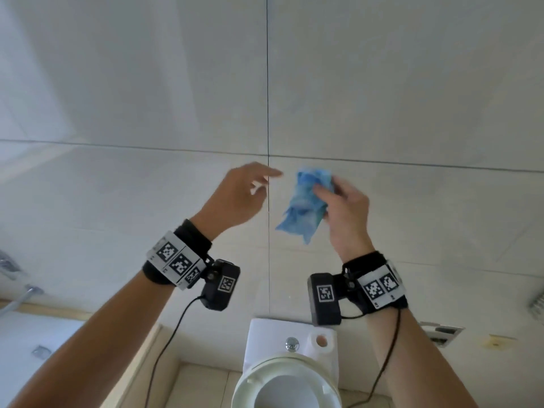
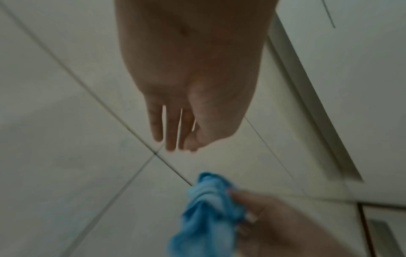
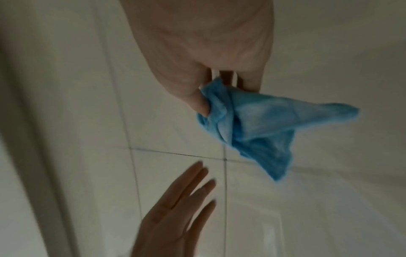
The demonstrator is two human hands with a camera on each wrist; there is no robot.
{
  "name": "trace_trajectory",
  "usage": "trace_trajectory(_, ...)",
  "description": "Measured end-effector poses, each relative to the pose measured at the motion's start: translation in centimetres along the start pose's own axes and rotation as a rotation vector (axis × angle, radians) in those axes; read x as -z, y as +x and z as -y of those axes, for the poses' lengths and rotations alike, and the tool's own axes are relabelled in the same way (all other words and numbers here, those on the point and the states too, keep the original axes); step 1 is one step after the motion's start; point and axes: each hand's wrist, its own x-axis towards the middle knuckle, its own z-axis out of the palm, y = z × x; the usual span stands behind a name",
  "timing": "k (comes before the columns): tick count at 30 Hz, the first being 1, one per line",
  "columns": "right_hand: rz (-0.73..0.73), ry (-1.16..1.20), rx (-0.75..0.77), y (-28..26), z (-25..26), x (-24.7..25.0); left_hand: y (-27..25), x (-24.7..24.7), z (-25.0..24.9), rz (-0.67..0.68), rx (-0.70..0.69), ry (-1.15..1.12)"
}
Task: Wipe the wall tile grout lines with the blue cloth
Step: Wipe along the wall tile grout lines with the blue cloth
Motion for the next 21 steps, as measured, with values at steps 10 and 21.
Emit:
trace_trajectory(10,-0.630,-0.615,1.098,13.8,10.5,-1.6,9.3,4.4,2.4,-0.384,0.031,0.504)
trace_trajectory(21,-0.209,-0.887,1.442,15.3,16.2,-11.4,9.9,5.4,4.2,-0.394,-0.032,0.520)
